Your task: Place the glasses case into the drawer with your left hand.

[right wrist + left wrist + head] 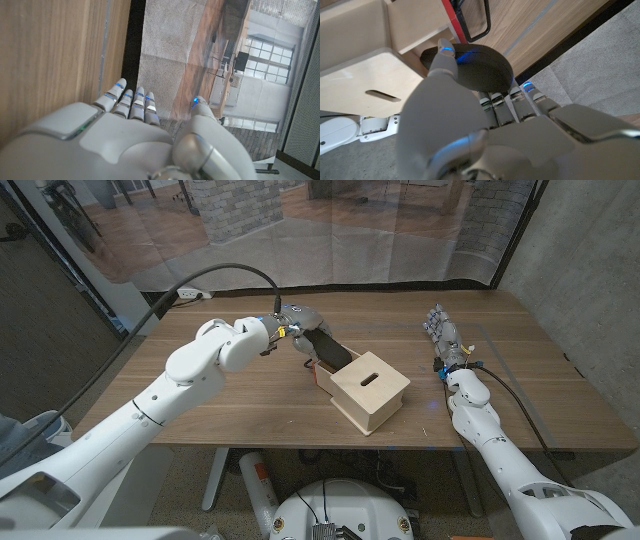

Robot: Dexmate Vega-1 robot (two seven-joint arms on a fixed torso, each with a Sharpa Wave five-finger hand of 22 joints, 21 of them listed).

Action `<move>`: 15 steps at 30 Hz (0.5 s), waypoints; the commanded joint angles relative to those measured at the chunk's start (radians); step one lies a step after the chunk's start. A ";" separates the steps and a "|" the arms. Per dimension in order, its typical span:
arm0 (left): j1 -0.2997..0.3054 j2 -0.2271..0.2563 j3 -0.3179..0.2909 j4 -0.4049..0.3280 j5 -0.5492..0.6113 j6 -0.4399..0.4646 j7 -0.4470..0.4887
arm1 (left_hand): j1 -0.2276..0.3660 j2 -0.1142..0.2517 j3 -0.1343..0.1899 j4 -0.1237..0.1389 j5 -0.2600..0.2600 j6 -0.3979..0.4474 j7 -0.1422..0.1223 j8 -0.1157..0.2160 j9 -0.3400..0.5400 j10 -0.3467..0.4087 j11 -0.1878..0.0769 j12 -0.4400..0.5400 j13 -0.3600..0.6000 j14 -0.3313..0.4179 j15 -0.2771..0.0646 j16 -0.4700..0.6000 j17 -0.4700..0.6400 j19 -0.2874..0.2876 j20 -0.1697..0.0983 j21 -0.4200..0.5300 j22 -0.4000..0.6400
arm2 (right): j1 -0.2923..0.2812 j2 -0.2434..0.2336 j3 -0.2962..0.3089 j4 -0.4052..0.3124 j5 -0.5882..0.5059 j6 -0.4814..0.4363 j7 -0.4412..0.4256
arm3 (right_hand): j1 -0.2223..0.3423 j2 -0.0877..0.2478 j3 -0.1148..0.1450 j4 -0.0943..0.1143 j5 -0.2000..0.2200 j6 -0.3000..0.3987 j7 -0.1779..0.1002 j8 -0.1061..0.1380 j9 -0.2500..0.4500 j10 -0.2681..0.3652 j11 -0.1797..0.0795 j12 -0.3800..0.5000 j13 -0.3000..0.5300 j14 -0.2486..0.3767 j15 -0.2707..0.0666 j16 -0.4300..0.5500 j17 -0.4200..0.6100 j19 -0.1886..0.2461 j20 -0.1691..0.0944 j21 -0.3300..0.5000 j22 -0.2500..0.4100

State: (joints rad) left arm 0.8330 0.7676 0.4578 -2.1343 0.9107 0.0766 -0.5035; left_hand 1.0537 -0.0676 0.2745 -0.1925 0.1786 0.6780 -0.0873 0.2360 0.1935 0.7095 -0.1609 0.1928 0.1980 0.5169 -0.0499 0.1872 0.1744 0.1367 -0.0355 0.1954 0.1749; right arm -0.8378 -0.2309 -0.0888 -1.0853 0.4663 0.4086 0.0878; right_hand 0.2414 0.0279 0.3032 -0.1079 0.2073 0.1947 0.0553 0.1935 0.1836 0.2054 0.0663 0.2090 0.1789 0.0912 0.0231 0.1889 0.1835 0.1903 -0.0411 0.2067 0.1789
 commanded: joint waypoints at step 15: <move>-0.033 -0.030 0.035 0.056 -0.007 -0.037 -0.007 | 0.054 0.082 0.054 0.079 0.013 0.047 -0.069 -0.018 0.003 0.015 -0.055 -0.009 0.004 -0.033 -0.112 -0.005 0.007 -0.021 -0.016 -0.004 0.001 | 0.002 0.007 0.008 0.021 0.007 0.008 0.004 | 0.001 0.011 0.001 -0.003 0.002 0.001 0.000 0.001 0.005 0.006 -0.008 -0.001 0.003 0.005 -0.002 -0.002 0.003 0.008 -0.007 -0.002 0.005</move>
State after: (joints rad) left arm 0.8071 0.7488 0.4816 -2.0985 0.9119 0.0513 -0.5183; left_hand 1.0536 -0.0675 0.2661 -0.1842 0.1870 0.6717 -0.1007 0.2201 0.1937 0.6910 -0.1795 0.1875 0.1986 0.4898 -0.0469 0.1848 0.1795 0.1204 -0.0409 0.1954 0.1748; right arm -0.8378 -0.2266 -0.0849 -1.0758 0.4701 0.4114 0.0873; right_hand 0.2415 0.0279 0.3021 -0.1091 0.2073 0.1947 0.0553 0.1935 0.1836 0.2054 0.0663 0.2090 0.1789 0.0913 0.0231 0.1888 0.1835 0.1903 -0.0412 0.2067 0.1789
